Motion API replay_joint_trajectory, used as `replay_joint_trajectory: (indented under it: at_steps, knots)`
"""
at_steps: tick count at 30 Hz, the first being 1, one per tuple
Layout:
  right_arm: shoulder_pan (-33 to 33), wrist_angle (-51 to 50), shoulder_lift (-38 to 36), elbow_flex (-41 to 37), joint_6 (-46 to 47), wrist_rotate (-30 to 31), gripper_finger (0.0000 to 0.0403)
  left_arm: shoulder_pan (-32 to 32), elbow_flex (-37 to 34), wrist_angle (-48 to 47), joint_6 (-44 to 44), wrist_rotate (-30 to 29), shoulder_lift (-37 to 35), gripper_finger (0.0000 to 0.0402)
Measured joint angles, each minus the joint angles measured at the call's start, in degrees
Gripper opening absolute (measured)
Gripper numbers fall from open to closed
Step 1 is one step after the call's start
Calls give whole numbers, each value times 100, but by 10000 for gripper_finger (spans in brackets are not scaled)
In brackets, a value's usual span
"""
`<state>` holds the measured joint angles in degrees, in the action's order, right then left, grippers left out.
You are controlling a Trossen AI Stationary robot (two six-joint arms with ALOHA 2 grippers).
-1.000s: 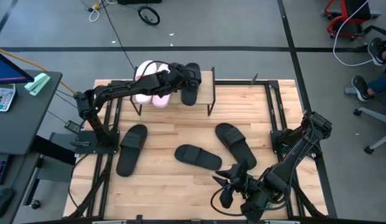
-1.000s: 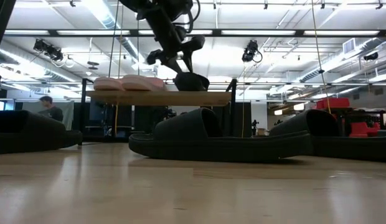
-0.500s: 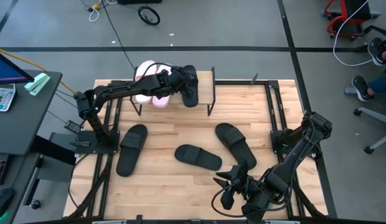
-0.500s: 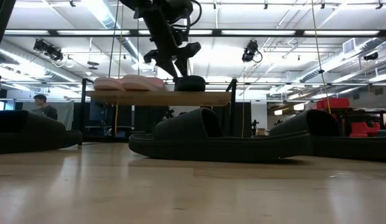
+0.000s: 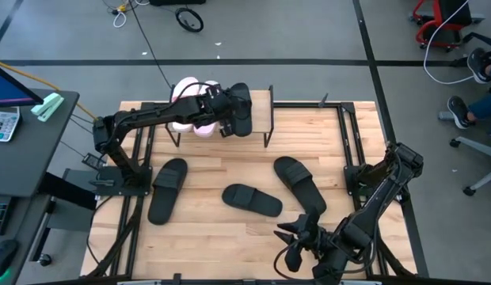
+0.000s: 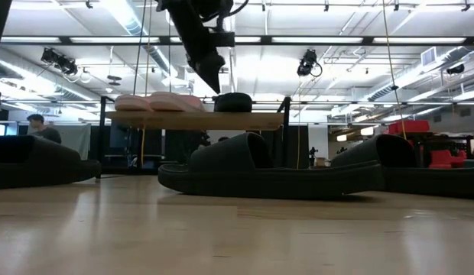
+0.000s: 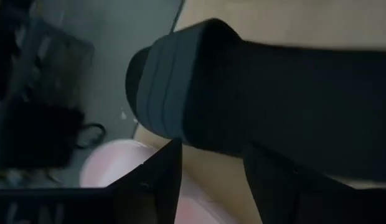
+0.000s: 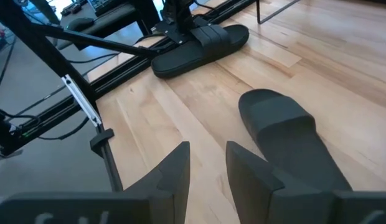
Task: Pick and place slides into the shelf
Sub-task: Put the black slide on the shelf
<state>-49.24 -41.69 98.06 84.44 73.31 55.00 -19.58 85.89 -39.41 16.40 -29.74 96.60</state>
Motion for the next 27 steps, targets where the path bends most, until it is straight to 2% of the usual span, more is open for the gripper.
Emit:
replay_joint_trajectory:
  at_steps: [4, 7, 16, 20, 27]
  knots:
    - [-19, -28, 0, 0, -30, 19, 109, -6, 2, 174, 1032, -3, 29, 172]
    - [-19, -27, 0, 0, -30, 25, 109, -6, -2, 212, 1402, 3, 50, 169]
    - [-17, -52, 33, 0, -68, 1, 109, -49, -2, 706, 1436, 552, 52, 159]
    - [-17, -50, 33, 0, -226, 2, 109, -90, -2, 1080, 1436, 589, 52, 155]
    - [-17, -46, 33, 0, -268, -6, 109, -267, -1, 1067, 1478, 732, 214, 147]
